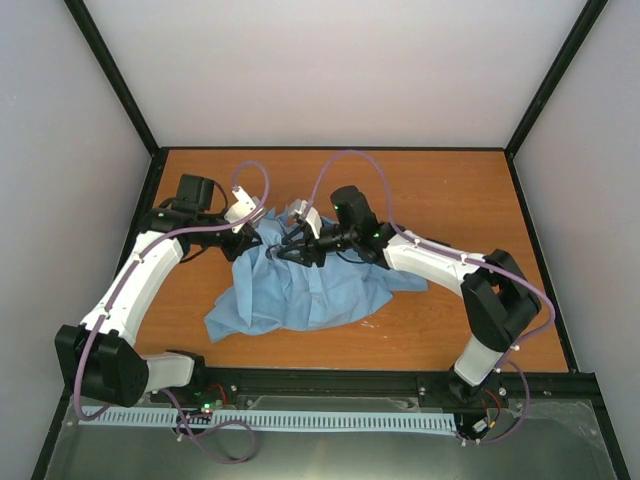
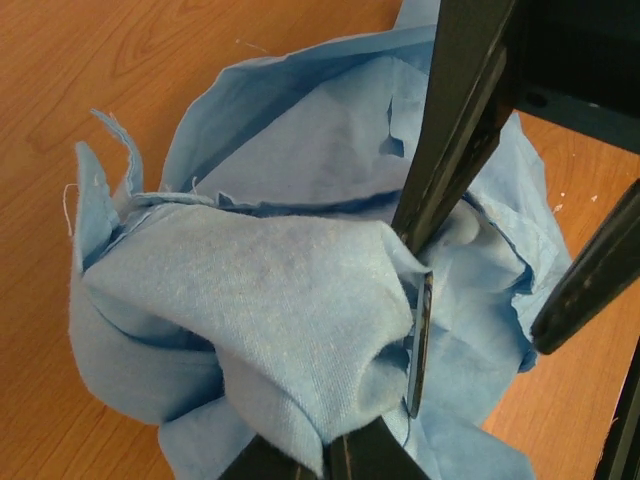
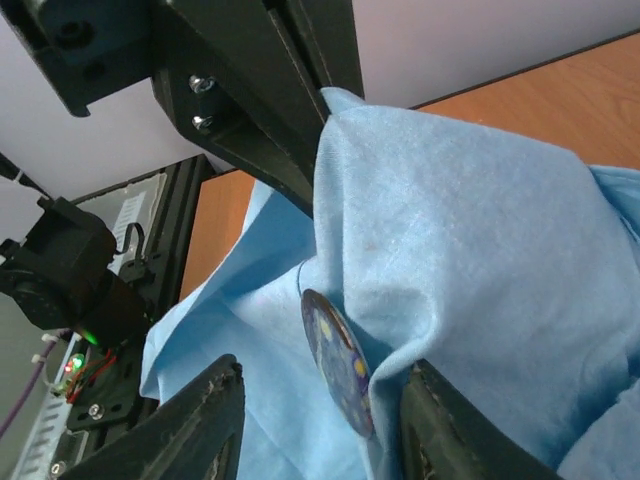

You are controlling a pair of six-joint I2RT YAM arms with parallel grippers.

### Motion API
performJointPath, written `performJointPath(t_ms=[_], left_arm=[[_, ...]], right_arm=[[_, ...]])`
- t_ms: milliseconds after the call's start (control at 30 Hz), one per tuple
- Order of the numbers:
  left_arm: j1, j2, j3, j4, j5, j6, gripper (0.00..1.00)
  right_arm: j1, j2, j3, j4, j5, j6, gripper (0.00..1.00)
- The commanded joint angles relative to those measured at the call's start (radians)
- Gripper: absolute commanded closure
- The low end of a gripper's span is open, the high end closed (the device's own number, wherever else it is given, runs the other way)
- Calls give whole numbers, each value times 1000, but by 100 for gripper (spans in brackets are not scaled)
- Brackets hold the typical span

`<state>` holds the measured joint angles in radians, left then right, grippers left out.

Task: Remove the brooch from the garment

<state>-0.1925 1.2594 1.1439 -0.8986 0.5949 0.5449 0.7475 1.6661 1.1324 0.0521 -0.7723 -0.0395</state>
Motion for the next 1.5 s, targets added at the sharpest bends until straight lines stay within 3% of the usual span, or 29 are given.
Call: performJointPath(t_ms=[0, 100, 167, 233, 267, 367, 533, 667, 833, 1100, 1200, 1467], left_arm=[[7, -16, 28, 32, -14, 14, 99], [7, -59, 6, 85, -15, 46, 90], [7, -95, -9, 122, -26, 77, 78], [7, -124, -18, 147, -46, 118, 43], [7, -140, -28, 166, -64, 146, 33], [7, -215, -75, 244, -107, 236, 22], [-10, -340, -158, 300, -18, 412, 19], [-101, -456, -324, 408, -90, 570, 20], [-141, -560, -480, 540, -128, 741, 23], [-166, -626, -625, 723, -158, 816, 31], [-178, -649, -686, 847, -185, 835, 38], [-180, -647, -780, 968, -193, 890, 43]], right_arm=[[7, 47, 63, -24, -51, 16, 67], [7, 72, 93, -50, -39, 64, 86], [6, 86, 111, -74, -57, 84, 96], [-1, 102, 128, -101, -75, 131, 98], [-8, 108, 135, -106, -90, 154, 98], [-33, 120, 143, -85, -153, 293, 97], [-56, 126, 108, 4, -168, 516, 97], [-60, 135, 82, 106, -194, 697, 97], [-60, 140, 80, 98, -205, 783, 97], [-60, 107, 30, 208, -161, 946, 97], [-59, 92, 5, 240, -141, 990, 97], [-47, 66, -81, 425, -113, 1139, 97]])
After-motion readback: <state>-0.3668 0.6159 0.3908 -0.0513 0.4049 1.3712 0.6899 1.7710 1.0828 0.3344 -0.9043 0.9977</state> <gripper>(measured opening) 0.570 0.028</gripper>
